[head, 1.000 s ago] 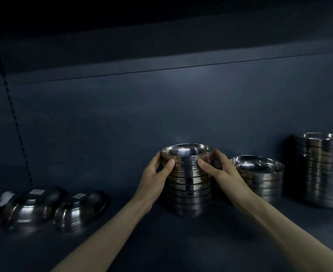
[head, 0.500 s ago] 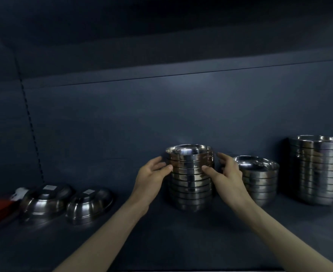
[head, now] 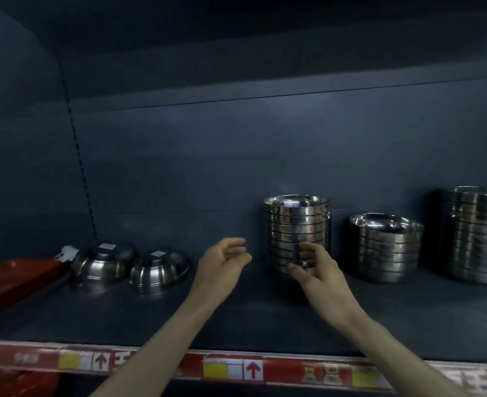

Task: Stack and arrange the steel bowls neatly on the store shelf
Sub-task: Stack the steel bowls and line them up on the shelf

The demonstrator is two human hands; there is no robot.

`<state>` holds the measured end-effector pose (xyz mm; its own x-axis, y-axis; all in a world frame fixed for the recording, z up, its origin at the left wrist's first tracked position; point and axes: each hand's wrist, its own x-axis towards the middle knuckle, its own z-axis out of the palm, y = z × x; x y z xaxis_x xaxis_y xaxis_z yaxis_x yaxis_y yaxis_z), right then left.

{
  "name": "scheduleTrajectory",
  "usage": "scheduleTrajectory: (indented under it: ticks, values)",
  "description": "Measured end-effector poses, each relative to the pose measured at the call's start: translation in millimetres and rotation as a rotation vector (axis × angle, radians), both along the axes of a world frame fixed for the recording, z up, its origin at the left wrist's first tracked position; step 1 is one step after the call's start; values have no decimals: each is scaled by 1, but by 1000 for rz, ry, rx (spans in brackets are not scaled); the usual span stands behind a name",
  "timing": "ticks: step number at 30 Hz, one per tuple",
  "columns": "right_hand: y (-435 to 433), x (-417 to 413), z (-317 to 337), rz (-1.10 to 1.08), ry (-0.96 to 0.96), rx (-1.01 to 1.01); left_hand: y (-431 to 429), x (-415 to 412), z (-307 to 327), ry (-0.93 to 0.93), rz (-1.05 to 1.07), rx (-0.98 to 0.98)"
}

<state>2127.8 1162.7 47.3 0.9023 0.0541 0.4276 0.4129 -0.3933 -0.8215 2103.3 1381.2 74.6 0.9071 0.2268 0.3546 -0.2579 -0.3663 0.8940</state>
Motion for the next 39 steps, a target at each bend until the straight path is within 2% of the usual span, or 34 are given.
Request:
scheduleTrajectory:
  ticks: [9,21,29,39]
  values:
    - [57,5,-14,117,81,-133,60,-14,-28,94,95,53]
    - [154,21,-24,268,103,-312,162,-19,-53,164,351,93]
    - [203,41,-13,380,179,-311,199,-3,-50,209,416,136]
    - [245,73,-10,365,273,-236,203,23,-54,82,493,41]
